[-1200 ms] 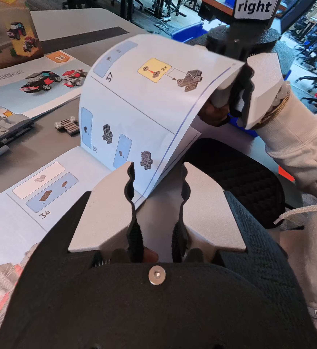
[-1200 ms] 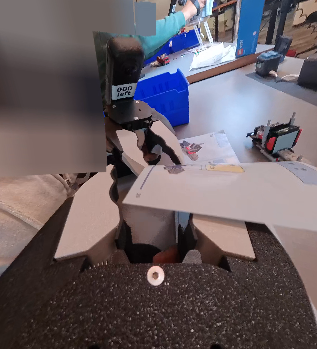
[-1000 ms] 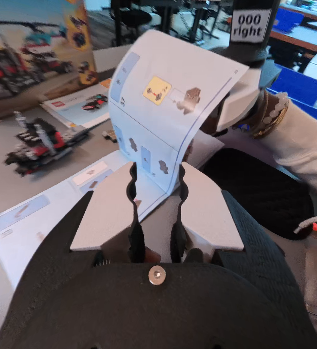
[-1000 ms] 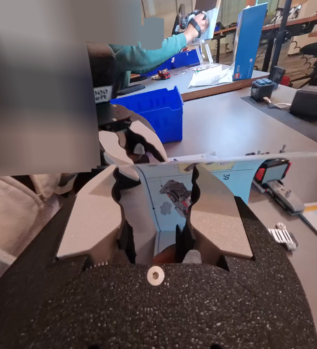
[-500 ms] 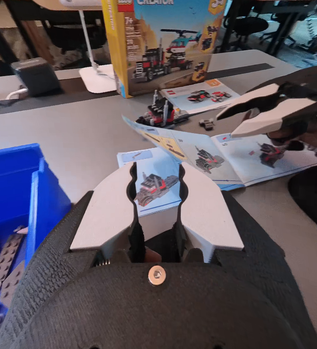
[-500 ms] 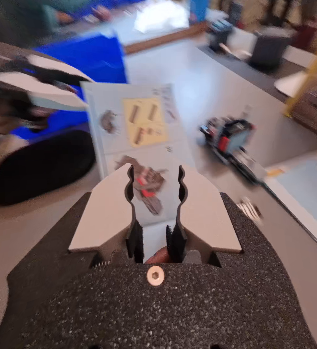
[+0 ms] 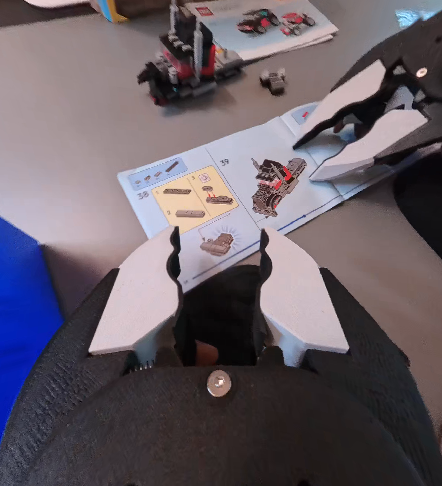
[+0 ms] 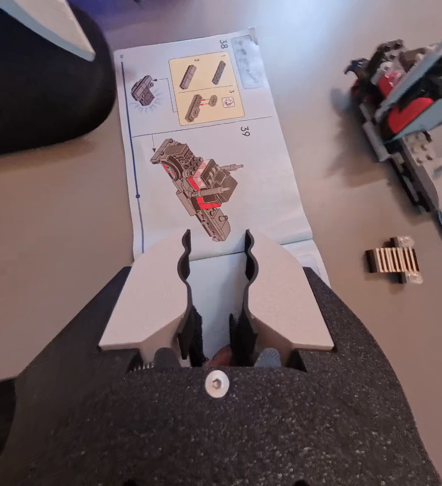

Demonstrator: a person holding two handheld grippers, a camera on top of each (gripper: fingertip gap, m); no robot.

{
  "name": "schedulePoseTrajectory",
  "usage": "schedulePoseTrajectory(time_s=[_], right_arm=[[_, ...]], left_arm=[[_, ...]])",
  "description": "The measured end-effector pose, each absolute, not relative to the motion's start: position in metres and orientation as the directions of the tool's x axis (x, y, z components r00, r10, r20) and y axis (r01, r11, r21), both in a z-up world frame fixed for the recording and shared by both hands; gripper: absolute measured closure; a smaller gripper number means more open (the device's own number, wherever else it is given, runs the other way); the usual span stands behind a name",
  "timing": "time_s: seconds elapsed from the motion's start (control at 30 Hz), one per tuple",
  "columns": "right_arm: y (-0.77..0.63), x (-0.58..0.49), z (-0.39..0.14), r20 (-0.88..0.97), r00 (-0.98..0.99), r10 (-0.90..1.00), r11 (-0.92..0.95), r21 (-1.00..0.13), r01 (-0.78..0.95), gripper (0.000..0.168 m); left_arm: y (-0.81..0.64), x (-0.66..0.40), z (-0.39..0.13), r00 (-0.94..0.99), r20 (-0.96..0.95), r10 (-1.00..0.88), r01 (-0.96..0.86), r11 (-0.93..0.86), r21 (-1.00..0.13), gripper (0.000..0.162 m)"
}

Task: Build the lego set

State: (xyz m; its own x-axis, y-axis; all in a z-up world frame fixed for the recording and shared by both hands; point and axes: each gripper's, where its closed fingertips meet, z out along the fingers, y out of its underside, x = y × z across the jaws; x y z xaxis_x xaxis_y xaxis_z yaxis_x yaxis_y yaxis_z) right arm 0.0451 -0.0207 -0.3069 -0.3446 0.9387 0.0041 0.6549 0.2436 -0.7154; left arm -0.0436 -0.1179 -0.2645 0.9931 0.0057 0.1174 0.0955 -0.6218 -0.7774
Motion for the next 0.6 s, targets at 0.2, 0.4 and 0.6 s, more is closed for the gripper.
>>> schedulePoseTrajectory(time_s=[0.2,0.4,0.6], right_arm=[[-0.026,0.046,-0.286,-0.032,-0.377,0.926,0.199,-0.806,0.557,0.080],[-0.028,0.048,-0.272,-0.149,-0.307,0.940,0.061,-0.813,0.579,0.070],[-0.054,0.051,-0.238,-0.249,-0.465,0.850,-0.009,-0.888,0.460,0.168]], left_arm=[[-0.108,-0.021,-0.270,0.986,0.145,-0.084,0.060,-0.632,-0.773,0.103],[-0.103,-0.010,-0.279,0.977,0.157,-0.145,0.023,-0.659,-0.752,0.102],[-0.106,-0.013,-0.274,0.969,0.215,-0.122,0.093,-0.625,-0.775,0.102]])
